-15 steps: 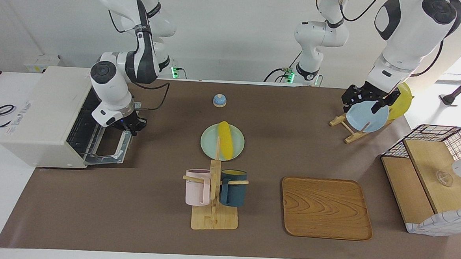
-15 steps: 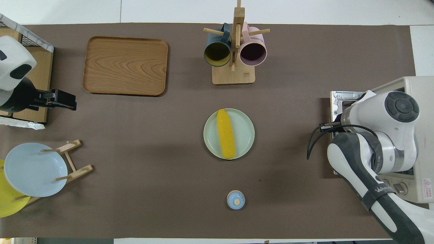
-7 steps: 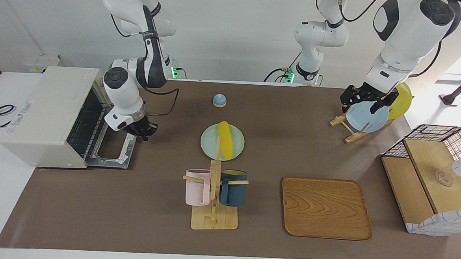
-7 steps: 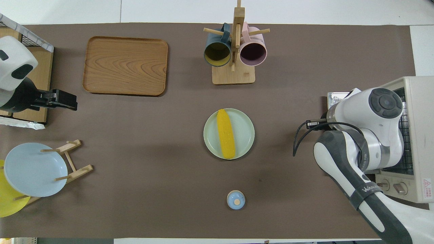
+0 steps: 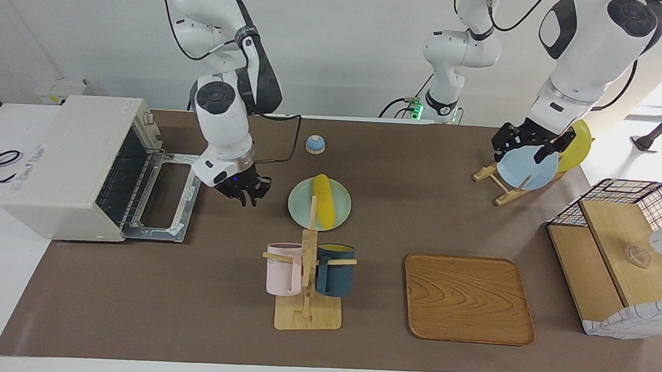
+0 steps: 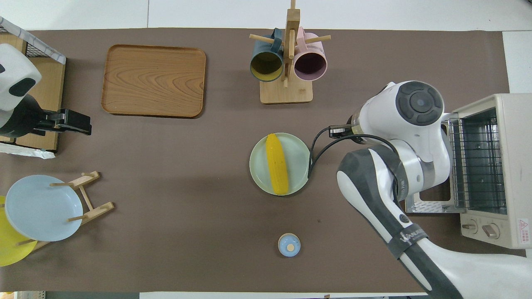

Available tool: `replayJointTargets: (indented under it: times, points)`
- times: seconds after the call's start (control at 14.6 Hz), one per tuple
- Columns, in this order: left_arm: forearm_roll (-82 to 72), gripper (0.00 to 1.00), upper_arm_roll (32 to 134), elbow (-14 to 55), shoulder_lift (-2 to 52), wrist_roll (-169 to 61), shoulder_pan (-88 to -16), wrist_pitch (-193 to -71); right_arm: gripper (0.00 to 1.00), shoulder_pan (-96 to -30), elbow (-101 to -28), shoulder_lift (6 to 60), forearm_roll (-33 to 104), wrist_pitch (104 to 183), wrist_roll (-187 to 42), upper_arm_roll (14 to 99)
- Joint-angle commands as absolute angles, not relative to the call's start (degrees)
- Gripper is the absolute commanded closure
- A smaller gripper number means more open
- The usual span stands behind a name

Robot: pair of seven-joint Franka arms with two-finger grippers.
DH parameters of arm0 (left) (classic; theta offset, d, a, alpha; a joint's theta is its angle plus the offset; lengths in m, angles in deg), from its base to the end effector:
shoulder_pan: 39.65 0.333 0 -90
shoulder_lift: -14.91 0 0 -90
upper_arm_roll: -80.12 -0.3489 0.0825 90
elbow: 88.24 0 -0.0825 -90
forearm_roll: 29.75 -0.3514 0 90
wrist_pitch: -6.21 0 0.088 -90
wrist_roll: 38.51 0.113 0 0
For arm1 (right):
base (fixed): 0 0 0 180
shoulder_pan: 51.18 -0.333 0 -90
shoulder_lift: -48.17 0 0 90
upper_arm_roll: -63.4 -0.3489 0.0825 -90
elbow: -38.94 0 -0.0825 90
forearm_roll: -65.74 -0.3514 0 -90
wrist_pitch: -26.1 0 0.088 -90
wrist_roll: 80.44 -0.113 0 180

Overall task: Put corn in oven
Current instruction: 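Grasp the corn on the green plate with the right gripper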

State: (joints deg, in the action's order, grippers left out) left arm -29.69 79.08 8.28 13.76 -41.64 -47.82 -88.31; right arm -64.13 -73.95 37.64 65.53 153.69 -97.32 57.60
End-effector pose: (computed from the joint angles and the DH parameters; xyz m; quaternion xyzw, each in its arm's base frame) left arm 0.5154 -0.0645 0.6184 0.9994 -0.0349 -0.0075 0.0000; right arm 0.5496 0.1838 0.4305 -0.9992 -0.0141 -0.0318 0.0214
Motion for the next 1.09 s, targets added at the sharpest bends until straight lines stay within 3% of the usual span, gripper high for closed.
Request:
replayJointTargets:
  times: [0.0,0.34,0.61,0.82,1.02]
  points:
    - [-28.9,0.0,79.4,8.5,13.2,-41.4,-47.1,-88.0,0.53,-65.1,-77.6,37.3,64.2,160.6,-97.6,57.7]
    - [-28.9,0.0,79.4,8.5,13.2,-41.4,-47.1,-88.0,0.5,-68.2,-77.1,31.9,63.8,168.0,-97.8,57.3]
    - [-28.9,0.0,79.4,8.5,13.2,-41.4,-47.1,-88.0,0.53,-71.6,-72.4,31.7,63.5,165.2,-101.3,57.0]
    - [-28.9,0.0,79.4,8.5,13.2,-41.4,-47.1,-88.0,0.53,-77.7,-65.1,28.1,64.2,160.6,-111.3,57.1]
    - [-28.9,0.0,79.4,8.5,13.2,-41.4,-47.1,-88.0,0.53,-82.9,-62.7,24.5,68.0,160.8,-119.7,57.3]
